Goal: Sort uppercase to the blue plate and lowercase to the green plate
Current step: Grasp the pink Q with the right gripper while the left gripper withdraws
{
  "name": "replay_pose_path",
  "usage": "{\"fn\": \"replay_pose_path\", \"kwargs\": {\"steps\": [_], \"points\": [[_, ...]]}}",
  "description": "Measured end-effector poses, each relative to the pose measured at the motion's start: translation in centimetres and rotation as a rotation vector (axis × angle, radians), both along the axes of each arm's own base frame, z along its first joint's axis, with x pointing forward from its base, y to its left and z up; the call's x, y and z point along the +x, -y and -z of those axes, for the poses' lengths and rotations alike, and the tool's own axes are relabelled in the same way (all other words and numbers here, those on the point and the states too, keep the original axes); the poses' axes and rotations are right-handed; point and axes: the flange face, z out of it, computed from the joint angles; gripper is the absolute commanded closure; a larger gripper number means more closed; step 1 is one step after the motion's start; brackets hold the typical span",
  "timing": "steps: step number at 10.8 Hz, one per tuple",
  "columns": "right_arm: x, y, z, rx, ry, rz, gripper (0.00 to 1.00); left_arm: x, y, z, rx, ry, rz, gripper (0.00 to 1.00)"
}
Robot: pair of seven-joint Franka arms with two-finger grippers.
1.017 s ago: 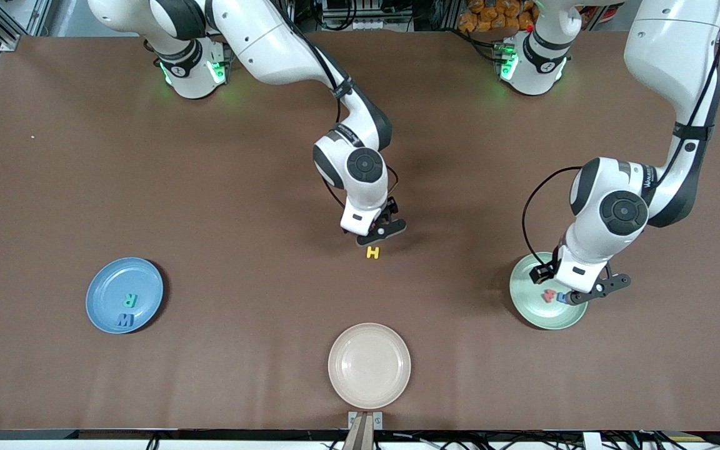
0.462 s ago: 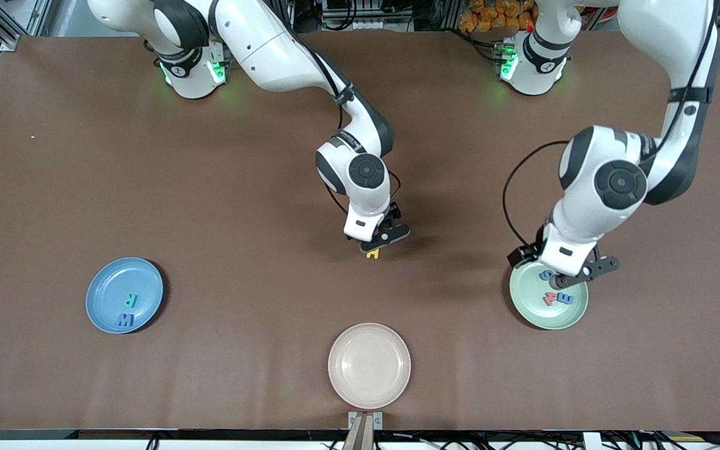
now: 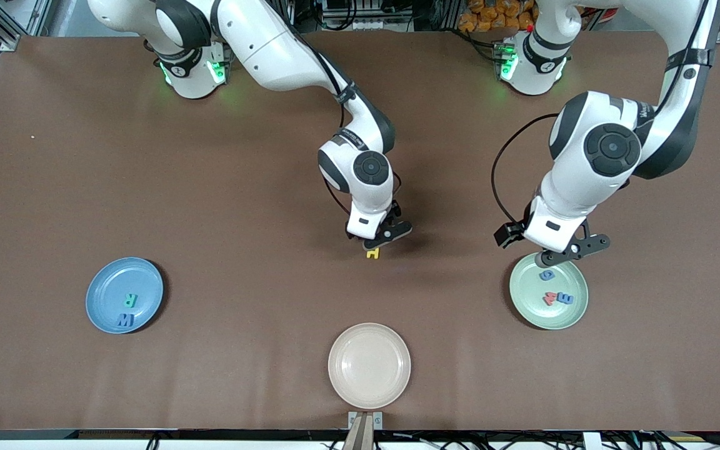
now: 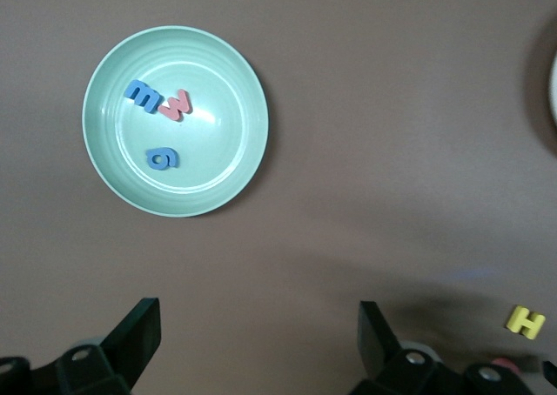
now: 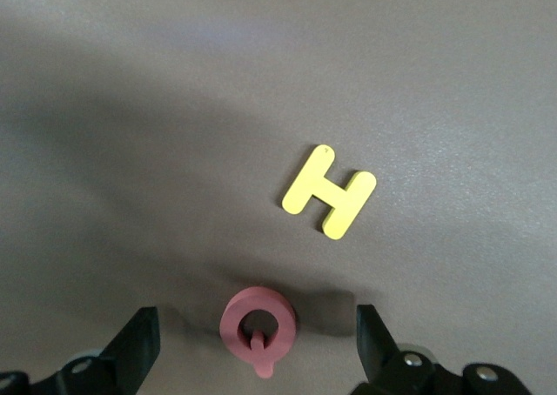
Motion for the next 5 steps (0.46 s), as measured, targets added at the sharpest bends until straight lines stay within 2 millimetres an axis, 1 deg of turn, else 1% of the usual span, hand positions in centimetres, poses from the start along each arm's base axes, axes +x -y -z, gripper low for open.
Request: {"fn": "replay_pose_path", "kwargs": {"steps": [1,2,5], "points": [[-0.1,-0.1,0.0,-0.002,0.001,-0.004,0.96,-0.1,0.0,-0.9,-0.008,0.012,-0.003,0.00],[-0.2,-0.2,0.0,-0.003,0.001,-0.007,1.00,-0.3,-0.1,-1.9,-0.014,0.027,-0.005,0.00],[-0.3,-0.5,-0.4,0.000,0.005,-0.011,1.00,-0.8,-0.6,-5.2,-0.021,0.074,-0.012,0.00]]}}
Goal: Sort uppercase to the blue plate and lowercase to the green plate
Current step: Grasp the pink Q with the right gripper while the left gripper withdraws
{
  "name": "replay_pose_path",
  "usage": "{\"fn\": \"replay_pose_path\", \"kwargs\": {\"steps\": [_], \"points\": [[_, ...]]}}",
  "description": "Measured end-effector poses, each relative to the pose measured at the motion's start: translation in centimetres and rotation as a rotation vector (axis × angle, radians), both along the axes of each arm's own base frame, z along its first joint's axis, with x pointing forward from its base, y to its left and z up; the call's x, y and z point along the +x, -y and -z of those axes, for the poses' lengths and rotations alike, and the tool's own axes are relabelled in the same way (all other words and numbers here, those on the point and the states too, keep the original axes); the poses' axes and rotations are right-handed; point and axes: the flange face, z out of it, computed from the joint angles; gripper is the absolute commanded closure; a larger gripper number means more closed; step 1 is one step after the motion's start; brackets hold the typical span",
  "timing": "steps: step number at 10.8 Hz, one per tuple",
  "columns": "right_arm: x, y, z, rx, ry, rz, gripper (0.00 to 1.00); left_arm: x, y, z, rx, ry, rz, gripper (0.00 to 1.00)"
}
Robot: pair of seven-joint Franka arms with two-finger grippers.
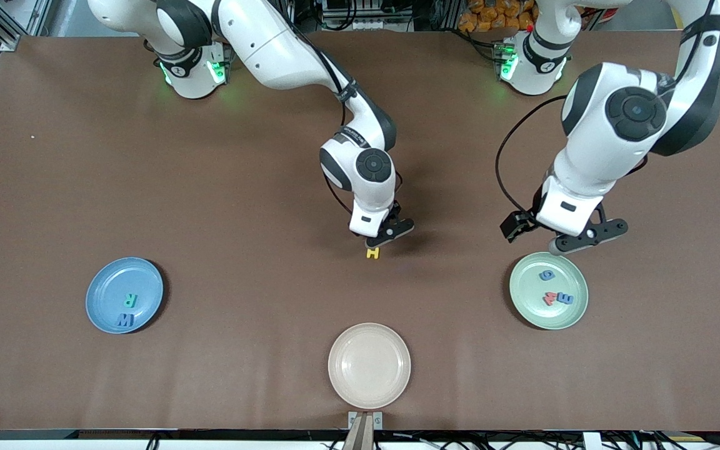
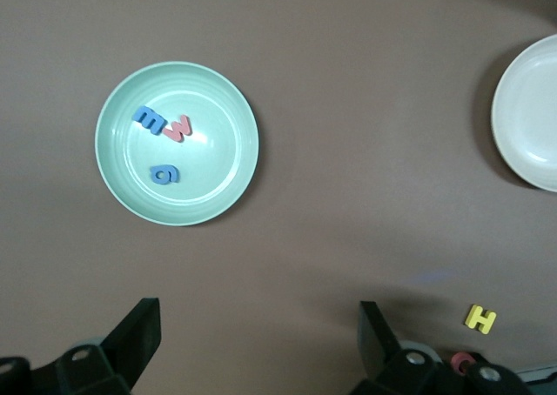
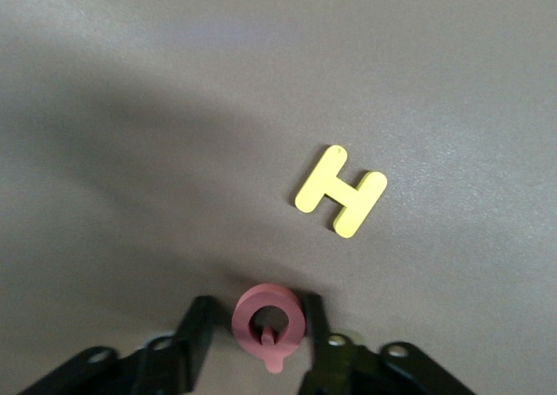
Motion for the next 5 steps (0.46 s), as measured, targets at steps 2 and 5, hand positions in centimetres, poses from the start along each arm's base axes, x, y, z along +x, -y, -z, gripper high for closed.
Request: {"fn": "replay_pose_path", "kwargs": {"steps": [2,5], "points": [[0.0,0.0,-0.1,-0.001,0.000,0.000,1.00,-0.1,-1.3,-1.9,0.009,0.009,0.025,0.00],[2.7,2.3,-0.9,-0.007,0.005,0.045,1.00,0.1,-4.3,-5.2,0.014,-0.004,0.087,0.00]]}}
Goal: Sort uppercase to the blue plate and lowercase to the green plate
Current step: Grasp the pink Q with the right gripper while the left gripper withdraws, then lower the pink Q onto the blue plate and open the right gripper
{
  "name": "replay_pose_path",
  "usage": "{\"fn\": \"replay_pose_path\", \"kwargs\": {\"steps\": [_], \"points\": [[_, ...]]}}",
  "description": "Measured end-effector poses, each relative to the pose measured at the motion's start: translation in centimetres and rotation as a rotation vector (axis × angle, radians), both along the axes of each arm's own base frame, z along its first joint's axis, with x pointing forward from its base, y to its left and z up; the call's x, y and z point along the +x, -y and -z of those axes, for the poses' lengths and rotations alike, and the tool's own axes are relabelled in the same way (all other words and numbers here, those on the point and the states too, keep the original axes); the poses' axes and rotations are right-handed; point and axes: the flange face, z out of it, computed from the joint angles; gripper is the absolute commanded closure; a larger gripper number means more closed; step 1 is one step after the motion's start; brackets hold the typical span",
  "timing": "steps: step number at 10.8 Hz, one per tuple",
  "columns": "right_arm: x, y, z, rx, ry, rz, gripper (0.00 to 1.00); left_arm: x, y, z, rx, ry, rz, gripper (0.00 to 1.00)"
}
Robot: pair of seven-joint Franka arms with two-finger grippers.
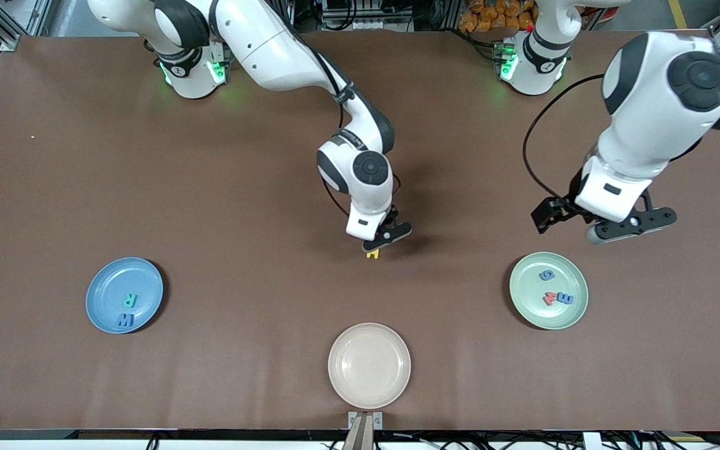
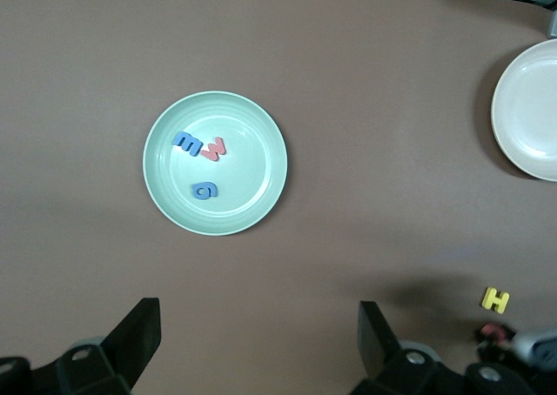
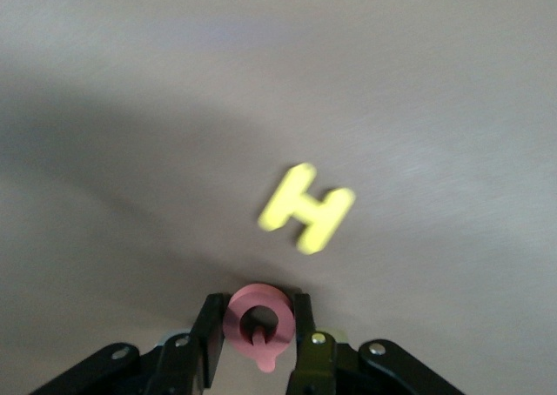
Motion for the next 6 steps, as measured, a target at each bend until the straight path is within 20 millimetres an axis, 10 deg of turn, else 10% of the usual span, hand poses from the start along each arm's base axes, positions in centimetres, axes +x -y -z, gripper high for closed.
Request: {"fn": "replay_pose_path", "kwargs": {"steps": [3,6], "points": [[7.6,9.0,-3.5,-0.029,-0.042,0.073,1.00,-0.6,-2.0,-2.7,0.018,-0.029,0.054,0.00],[14.5,22.8,-5.5,-0.069,-0.121,0.209,1.00,-1.4,-1.9,-3.7,0.017,-0.063,0.071,0.00]]}}
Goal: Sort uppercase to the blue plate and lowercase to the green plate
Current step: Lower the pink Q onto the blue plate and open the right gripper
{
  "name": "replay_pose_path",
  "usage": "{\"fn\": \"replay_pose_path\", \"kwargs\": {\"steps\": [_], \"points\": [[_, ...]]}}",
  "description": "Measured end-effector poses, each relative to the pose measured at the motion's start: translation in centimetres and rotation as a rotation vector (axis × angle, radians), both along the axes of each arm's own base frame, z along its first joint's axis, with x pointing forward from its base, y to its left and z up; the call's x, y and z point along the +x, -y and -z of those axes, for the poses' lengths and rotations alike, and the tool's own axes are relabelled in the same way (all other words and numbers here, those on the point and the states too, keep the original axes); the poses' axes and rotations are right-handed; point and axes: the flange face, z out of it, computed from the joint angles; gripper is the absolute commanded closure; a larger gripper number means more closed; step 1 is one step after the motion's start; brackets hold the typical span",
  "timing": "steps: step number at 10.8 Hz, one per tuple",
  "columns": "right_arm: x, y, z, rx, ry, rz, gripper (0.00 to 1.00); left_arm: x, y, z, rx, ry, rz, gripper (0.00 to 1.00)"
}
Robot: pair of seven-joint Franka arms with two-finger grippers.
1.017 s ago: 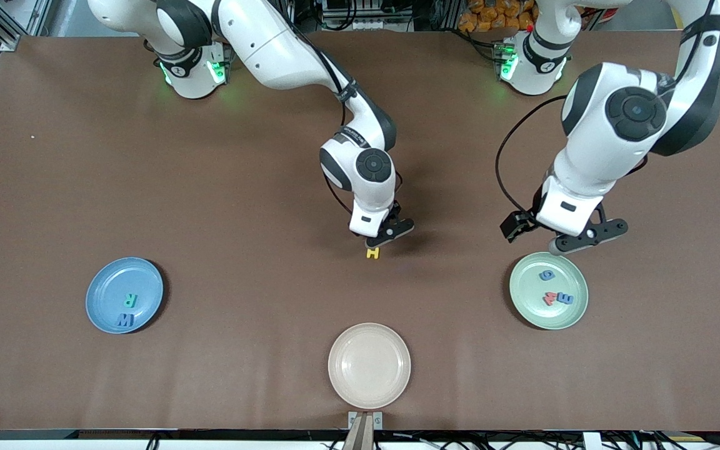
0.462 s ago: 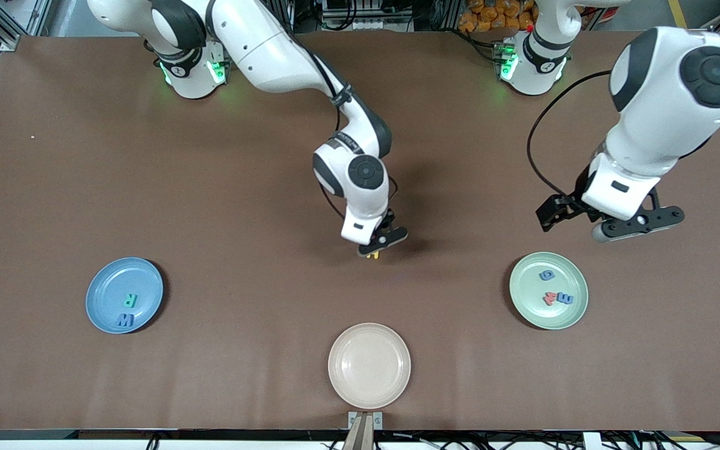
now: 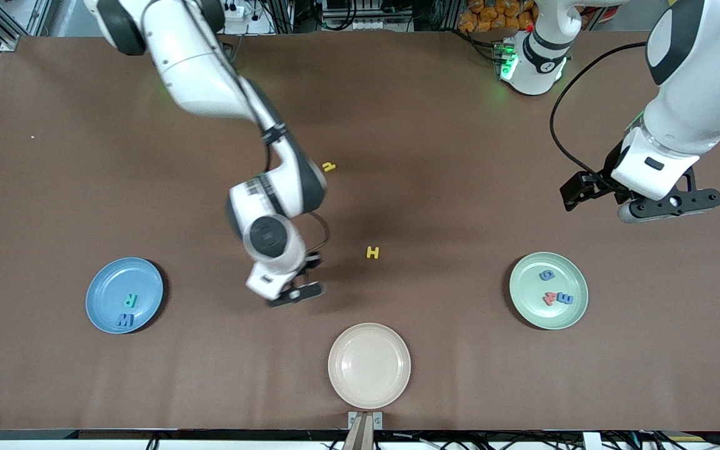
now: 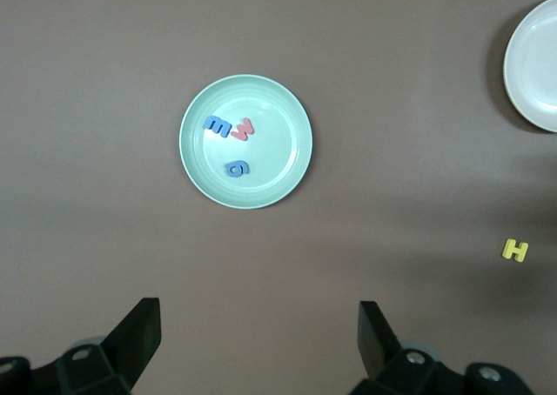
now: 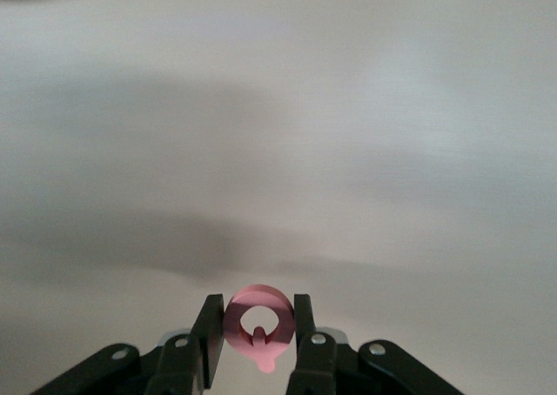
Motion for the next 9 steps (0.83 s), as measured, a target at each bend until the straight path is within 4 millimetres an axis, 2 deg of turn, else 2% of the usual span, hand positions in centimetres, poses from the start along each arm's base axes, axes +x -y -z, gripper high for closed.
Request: {"fn": "replay_pose_path", "kwargs": {"steps": [3,5,6,7,8,9], "points": [[4.9,14.8,-0.5,-0.036,0.005,0.066,1.00,-0.2,2.7,1.8,-0.067,-0.048,0.023,0.00],[6.5,26.1,-0.8,-0.043,-0.004,0.035,1.00,-0.4,7.3,3.7,-0.104,-0.060,0.044,0.00],[6.6,31.4,-0.7,-0.037,-0.012,0.037,1.00,-0.8,10.7,5.0,-0.122,-0.054,0.039,0.00],[6.3,35.8,-0.4,-0.033,-0.021,0.061,0.63,-1.5,14.4,6.3,-0.141,-0.054,0.037,0.00],[5.8,39.0,0.0,-0.028,-0.036,0.095,0.01,-2.6,18.1,7.6,-0.161,-0.055,0.052,0.00],[5.2,41.2,0.7,-0.023,-0.054,0.125,0.00,-3.9,21.8,8.9,-0.179,-0.053,0.066,0.00]]}}
